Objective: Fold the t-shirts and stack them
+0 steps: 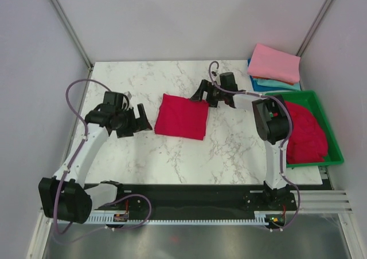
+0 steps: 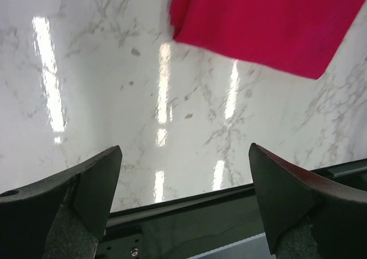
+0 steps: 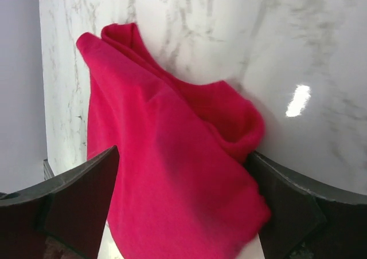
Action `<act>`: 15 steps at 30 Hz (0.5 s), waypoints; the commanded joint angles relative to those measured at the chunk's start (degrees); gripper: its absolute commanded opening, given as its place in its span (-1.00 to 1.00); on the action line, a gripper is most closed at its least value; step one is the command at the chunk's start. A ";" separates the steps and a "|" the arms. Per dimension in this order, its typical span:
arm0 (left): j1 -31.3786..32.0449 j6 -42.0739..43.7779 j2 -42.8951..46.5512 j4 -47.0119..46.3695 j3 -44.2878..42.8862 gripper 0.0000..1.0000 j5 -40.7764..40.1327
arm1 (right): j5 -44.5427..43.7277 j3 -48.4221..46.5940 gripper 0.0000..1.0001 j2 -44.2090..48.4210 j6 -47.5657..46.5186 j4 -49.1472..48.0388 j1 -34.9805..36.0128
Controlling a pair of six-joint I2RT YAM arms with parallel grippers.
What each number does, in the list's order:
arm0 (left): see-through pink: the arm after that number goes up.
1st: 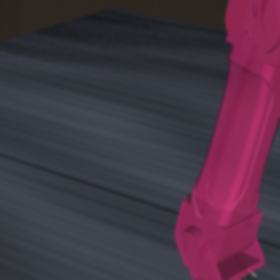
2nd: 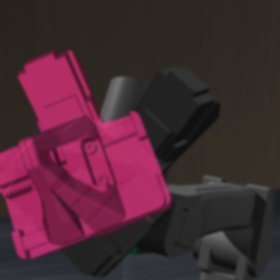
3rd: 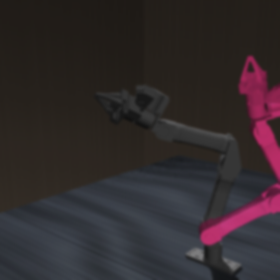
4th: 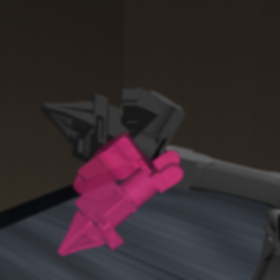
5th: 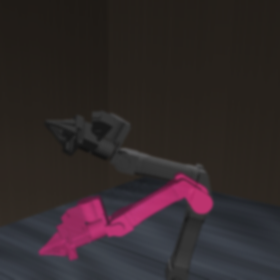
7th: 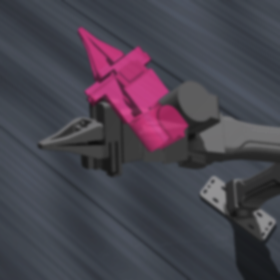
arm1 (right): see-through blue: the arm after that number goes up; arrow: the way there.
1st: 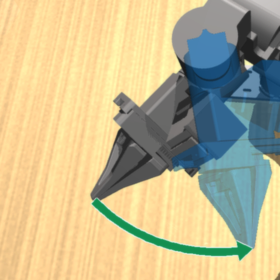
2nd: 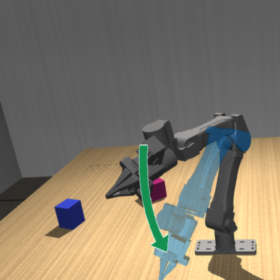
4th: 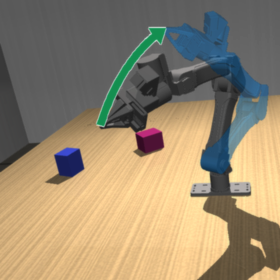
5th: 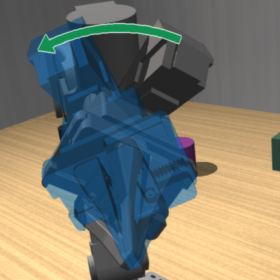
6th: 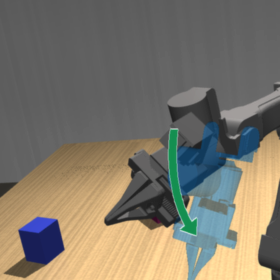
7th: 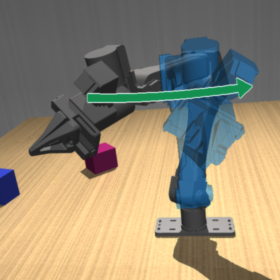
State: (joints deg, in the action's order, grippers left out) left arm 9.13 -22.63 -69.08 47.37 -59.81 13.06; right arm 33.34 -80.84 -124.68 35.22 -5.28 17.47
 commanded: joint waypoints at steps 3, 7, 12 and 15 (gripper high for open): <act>0.10 1.01 8.25 -4.31 8.92 0.98 -3.66 | -2.41 3.13 0.71 -4.43 2.12 0.89 6.78; 0.02 0.84 11.16 -6.07 10.06 0.99 -5.24 | -0.56 4.37 -0.03 -4.87 3.98 -2.81 6.96; 0.02 1.01 11.07 -6.07 9.80 0.98 -4.89 | -0.12 3.50 -0.87 -4.08 2.14 -1.93 6.44; 0.02 0.92 11.95 -6.07 9.89 0.97 -5.06 | 0.76 2.45 -1.00 -2.06 -0.23 0.34 5.03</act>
State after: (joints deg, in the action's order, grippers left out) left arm 9.13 -22.65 -58.46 43.46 -49.95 9.06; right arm 34.76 -78.08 -127.48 38.81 -9.43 24.12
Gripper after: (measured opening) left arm 0.989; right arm 0.053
